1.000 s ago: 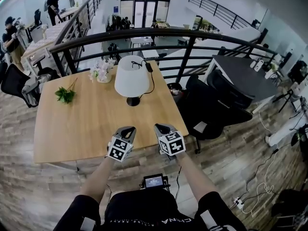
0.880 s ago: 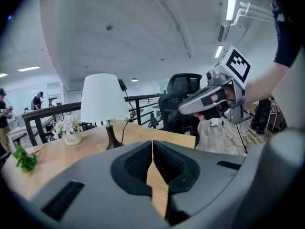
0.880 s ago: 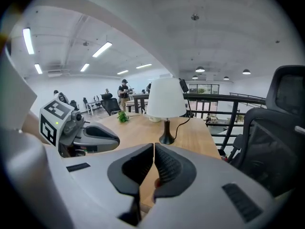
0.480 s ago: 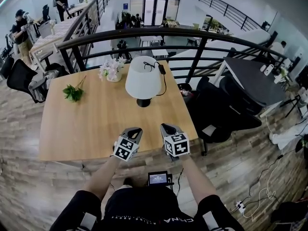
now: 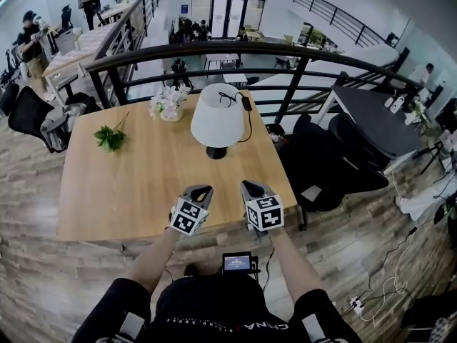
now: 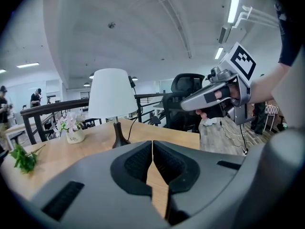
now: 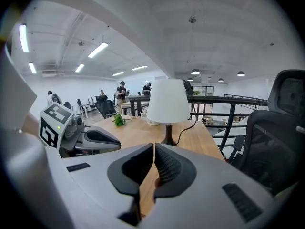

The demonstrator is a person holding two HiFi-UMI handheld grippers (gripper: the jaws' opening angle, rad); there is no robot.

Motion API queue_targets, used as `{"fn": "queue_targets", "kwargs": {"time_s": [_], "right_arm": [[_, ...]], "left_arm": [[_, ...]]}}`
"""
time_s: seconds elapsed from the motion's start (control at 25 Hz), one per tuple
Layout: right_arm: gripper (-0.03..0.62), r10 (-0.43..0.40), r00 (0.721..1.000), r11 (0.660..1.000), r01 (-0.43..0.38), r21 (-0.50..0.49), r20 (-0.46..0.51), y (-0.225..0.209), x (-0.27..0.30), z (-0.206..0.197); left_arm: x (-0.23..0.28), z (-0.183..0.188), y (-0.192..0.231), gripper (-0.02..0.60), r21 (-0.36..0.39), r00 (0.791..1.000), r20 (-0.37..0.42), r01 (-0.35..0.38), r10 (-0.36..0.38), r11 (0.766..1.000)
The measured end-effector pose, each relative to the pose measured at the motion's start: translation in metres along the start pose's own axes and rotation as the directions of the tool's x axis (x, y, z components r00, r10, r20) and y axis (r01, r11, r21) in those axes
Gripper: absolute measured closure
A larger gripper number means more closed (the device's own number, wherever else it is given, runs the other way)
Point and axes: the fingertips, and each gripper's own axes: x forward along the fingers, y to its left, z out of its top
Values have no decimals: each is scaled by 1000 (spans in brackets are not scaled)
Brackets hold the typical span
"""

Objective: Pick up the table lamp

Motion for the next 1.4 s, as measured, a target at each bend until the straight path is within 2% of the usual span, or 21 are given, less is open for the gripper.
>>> {"fn": "queue_targets", "kwargs": {"time_s": [0.32,0.52,0.84,1.0,1.08,1.12,1.28,1.4], "right_arm": [[560,-9,1000,1000,9,2,-4,-8,-1,-2],[560,20,1000,1000,-20,-4,8,-14,1,-3],[559,61,998,996,-59,-62,32,-34,8,-2],[559,80,996,990,-74,-122,44,-47,23,-2],[559,84,995,986,-74,-149,60,-53,32,1],[559,85,994,984,-73,-165,72,-55,37,3],[557,100,986,962,-61,-266,137,-60,66,22],[555,92,977,934,-17,-357,193,-61,93,34]], "left_arm": [[5,-1,2,561,-12,1000,-1,-11,11,1000],[14,0,3,560,-36,1000,-2,-25,25,999],[42,5,4,560,-70,996,-6,-92,92,993],[65,4,16,548,-94,986,-3,-167,167,982],[77,1,22,461,-125,983,-10,-184,184,975],[84,-2,26,451,-134,981,-14,-193,193,972],[125,-19,52,439,-150,970,-15,-242,242,959],[153,-33,72,439,-158,969,-16,-246,247,956]]}}
